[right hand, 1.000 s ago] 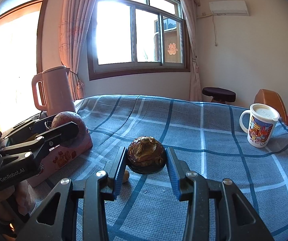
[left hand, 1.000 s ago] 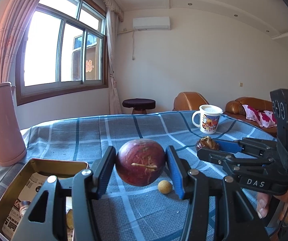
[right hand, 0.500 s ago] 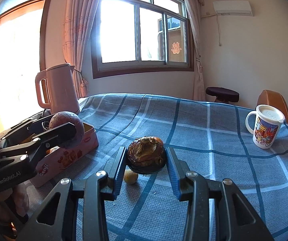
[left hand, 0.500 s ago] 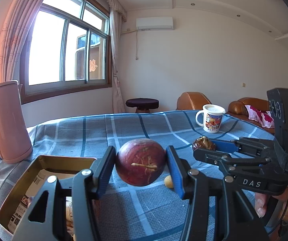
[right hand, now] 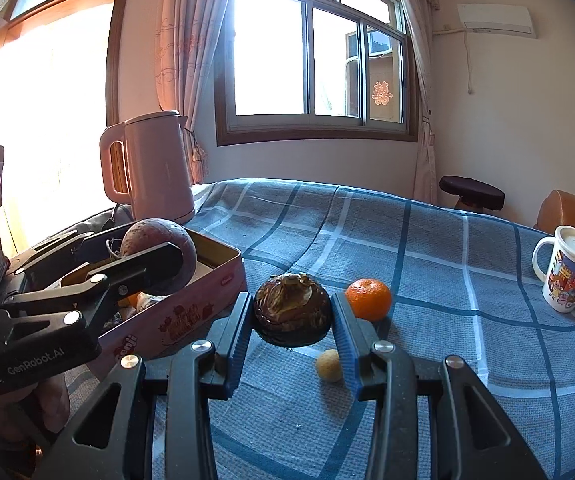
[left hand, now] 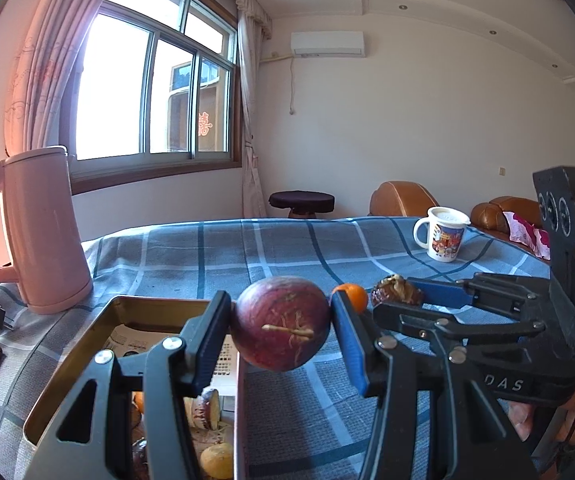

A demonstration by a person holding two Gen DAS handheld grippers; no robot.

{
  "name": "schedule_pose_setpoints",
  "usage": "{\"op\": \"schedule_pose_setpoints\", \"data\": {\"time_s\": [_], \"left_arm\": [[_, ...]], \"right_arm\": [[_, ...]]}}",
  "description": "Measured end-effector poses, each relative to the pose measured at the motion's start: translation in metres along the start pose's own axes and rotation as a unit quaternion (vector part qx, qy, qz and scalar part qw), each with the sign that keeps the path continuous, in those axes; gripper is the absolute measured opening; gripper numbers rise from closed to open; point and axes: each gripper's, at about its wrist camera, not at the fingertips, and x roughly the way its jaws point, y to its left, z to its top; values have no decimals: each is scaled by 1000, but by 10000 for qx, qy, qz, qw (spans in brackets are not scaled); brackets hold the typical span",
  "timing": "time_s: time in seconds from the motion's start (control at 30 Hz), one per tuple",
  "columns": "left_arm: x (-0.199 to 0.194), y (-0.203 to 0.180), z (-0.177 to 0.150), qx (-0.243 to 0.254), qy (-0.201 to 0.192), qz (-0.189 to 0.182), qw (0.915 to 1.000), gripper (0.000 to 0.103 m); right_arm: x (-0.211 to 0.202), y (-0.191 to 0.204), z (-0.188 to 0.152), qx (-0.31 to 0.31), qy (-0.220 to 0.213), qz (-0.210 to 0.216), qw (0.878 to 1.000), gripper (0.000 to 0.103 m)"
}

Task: Organize fruits
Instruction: 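Lower the passion fruit into the tin with the left gripper while the right lowers the water chestnut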

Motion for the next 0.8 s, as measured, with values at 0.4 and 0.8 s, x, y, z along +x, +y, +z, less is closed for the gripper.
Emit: {"op": "schedule_pose_setpoints", "data": {"time_s": [0.4, 0.8], "left_arm": [[-11, 37, -2, -245, 79, 298, 9992, 53], [-17, 63, -4, -384, 197, 552, 9975, 53]], "right_arm": [[17, 40, 14, -344, 63, 327, 9989, 42], [28, 69, 18, -487, 93, 572, 9971, 42]]}}
